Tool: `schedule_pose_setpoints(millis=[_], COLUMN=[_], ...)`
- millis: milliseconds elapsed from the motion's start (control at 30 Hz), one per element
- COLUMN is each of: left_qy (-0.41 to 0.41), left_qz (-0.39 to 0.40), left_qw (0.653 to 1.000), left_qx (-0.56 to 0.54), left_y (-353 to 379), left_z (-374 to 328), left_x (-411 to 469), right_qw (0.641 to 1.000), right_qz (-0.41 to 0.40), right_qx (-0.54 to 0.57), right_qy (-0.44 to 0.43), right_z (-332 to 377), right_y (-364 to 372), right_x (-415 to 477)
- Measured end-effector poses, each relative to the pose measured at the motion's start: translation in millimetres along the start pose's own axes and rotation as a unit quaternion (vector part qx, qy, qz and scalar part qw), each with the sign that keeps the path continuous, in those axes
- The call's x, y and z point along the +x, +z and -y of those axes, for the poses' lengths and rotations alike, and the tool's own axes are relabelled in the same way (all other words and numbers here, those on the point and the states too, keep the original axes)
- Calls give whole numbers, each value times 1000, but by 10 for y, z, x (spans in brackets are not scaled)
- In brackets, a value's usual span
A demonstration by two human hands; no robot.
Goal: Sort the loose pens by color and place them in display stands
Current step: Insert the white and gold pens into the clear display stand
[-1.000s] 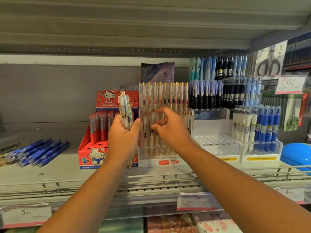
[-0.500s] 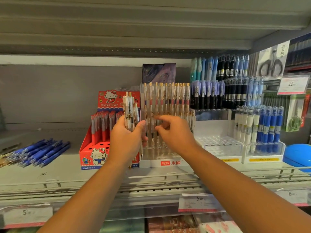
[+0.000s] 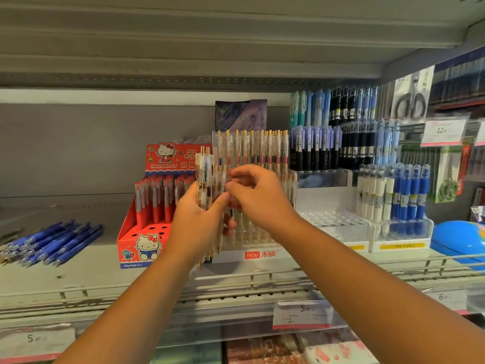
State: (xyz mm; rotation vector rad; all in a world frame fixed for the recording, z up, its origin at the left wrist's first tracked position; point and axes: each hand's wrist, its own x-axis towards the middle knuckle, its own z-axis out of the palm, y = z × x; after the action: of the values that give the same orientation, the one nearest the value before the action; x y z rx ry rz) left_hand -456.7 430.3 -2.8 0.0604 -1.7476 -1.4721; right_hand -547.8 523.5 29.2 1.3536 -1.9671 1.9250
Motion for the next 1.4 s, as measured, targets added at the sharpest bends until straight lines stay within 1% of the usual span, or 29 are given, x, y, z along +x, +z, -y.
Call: schedule_pose_setpoints(millis=[67,133,300,400,467,533,667,800,900,1000,1067,1267,1333,1400], left_qy=[-7,0,10,3,6,18,13,21,30,30,29,27,31,33], left_qz=[8,15,19,-2,-25,-47,-51,-49,-56,-50,-46,-49,-47,-45], left_qw=[1000,1000,1000,1000,1000,999,998,998,998,998,998,998,998,998], left_qx=[3,8,7,11,7,18,16,15,20,23,23,14,18,18], left_y=[1,2,0,-2,-11,-20,-18,-12,-14,-10,-7,-11,-18,-23], left_z=[2,14,37,63,78,90,97,86,86,97,106,136,137,138], left_x=[4,6,8,31,48,69,80,69,77,80,84,98,98,95], right_qw=[999,998,996,996,994,992,992,990,986,983,983,982,978,973], right_qz=[21,37,18,10,2,-25,-93,-127,-155,-172,-168,-121,-89,-40], right_qx=[35,47,84,82,107,116,90,48,33,-13,-34,-112,-168,-217], right_qy=[15,11,22,30,33,29,3,-40,-51,-57,-66,-88,-90,-75], right_z=[4,-20,-68,-93,-90,-77,-86,-139,-195,-245,-270,-319,-338,-360], right_y=[-20,-36,-81,-103,-115,-137,-191,-216,-228,-209,-185,-130,-115,-91], right_x=[-8,-22,-32,-23,-19,-1,50,82,117,138,129,124,120,101])
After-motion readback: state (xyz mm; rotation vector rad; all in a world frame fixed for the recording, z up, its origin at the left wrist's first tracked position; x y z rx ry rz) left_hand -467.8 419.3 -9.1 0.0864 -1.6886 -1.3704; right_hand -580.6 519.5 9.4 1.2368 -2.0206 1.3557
